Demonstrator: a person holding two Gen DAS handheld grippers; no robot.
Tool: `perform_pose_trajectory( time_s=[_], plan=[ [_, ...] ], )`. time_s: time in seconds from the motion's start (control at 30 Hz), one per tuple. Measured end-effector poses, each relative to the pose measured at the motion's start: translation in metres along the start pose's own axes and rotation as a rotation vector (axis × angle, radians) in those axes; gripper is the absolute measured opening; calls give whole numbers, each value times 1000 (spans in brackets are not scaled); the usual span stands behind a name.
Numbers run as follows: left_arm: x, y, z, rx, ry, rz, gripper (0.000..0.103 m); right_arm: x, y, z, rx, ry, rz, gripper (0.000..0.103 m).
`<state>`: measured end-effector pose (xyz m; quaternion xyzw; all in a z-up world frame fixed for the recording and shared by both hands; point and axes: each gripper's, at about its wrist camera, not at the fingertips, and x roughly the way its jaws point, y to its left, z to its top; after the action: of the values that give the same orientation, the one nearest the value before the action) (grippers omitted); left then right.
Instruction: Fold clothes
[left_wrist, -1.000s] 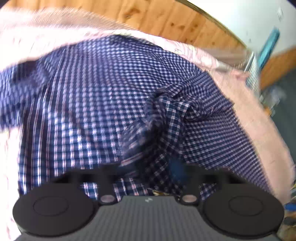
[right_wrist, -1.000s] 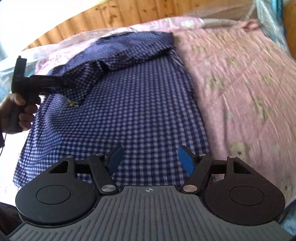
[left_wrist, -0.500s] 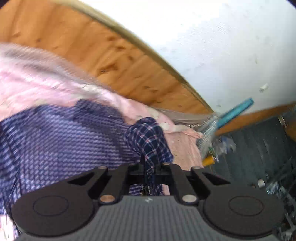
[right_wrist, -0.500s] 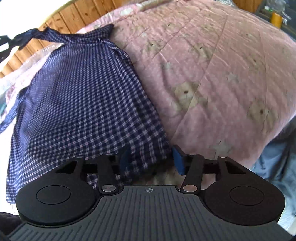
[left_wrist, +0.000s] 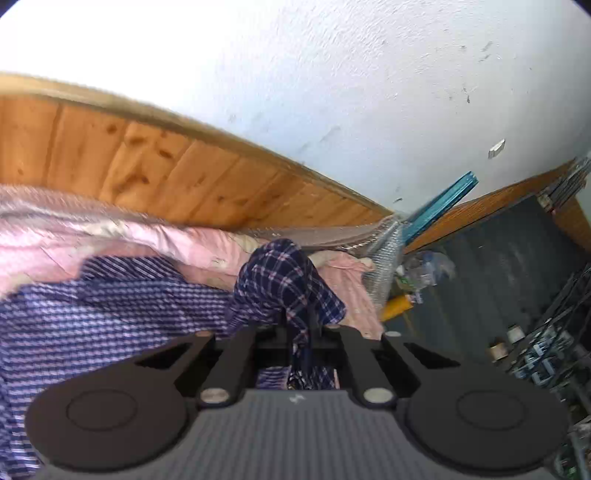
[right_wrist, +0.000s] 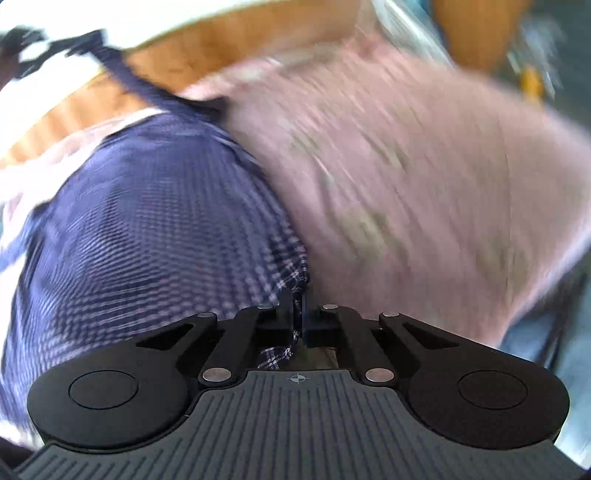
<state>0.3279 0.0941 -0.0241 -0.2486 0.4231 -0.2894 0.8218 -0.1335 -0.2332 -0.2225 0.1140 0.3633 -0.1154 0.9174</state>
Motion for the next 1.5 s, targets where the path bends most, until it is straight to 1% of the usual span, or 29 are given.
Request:
perform_pose_trajectory(
  time_s=[0.03,0.1,0.2,0.27,0.37,0.4,0.43,0.47,0.5,0.53,0.63,0.67,0.73,0.77,0.8,0.83,0.87,0.9,0.93,0.97,1.03,1.1,1.23,1.3,1.37,1.43,1.5],
  plan=[
    [-9,7,-2,-5,-7,23,5,-6,11,2,-57,-3,27,1],
    [-24,36,-11,-48,6,118,5,-8,30,0,-149,18,72,0],
    [-19,81,-29,-106,71,219,5,9,47,-8,-245,74,94,1],
    [-6,101,-38,-125,94,262,5,20,59,-13,-309,111,109,1],
    [11,110,-46,-130,107,277,5,34,73,-19,-398,169,129,1],
    [14,110,-48,-122,105,286,5,35,75,-18,-420,190,132,4],
    [18,110,-50,-114,103,295,5,38,76,-19,-441,229,144,8],
    [18,112,-51,-116,101,296,5,38,76,-20,-462,259,160,18],
    [19,115,-52,-120,98,295,5,35,74,-19,-468,282,197,22],
    [18,116,-52,-118,96,303,5,31,73,-16,-466,304,243,24],
    [17,117,-49,-108,101,325,5,10,59,8,-362,285,418,24],
    [16,115,-47,-99,105,326,6,10,53,18,-312,258,437,24],
    [17,109,-45,-80,113,320,6,19,42,38,-201,189,436,24],
    [19,106,-45,-71,117,315,6,23,36,48,-145,154,435,27],
    [21,104,-44,-64,118,313,6,35,36,52,-125,148,419,27],
    [21,100,-45,-57,117,313,6,52,38,51,-133,173,407,26],
    [20,97,-45,-50,114,314,6,70,44,46,-180,243,405,24],
    [20,93,-45,-43,112,314,6,88,52,39,-243,331,404,20],
    [18,89,-46,-35,110,316,6,93,59,36,-324,369,406,19],
    [15,85,-46,-27,108,319,6,93,67,35,-413,386,408,22],
    [9,75,-47,6,98,330,6,93,67,57,-468,372,447,21],
    [4,67,-50,24,91,327,6,93,64,84,-500,348,492,29],
    [-1,54,-58,20,60,341,6,136,60,171,-483,219,508,29],
    [-4,46,-61,13,34,355,6,169,56,219,-471,139,509,31],
    [-6,38,-64,7,7,368,6,218,62,270,-454,82,513,31],
    [-8,30,-67,0,-19,381,6,269,74,314,-454,66,533,31],
    [-10,22,-70,-7,-45,395,6,325,90,340,-469,87,538,31]
  ],
)
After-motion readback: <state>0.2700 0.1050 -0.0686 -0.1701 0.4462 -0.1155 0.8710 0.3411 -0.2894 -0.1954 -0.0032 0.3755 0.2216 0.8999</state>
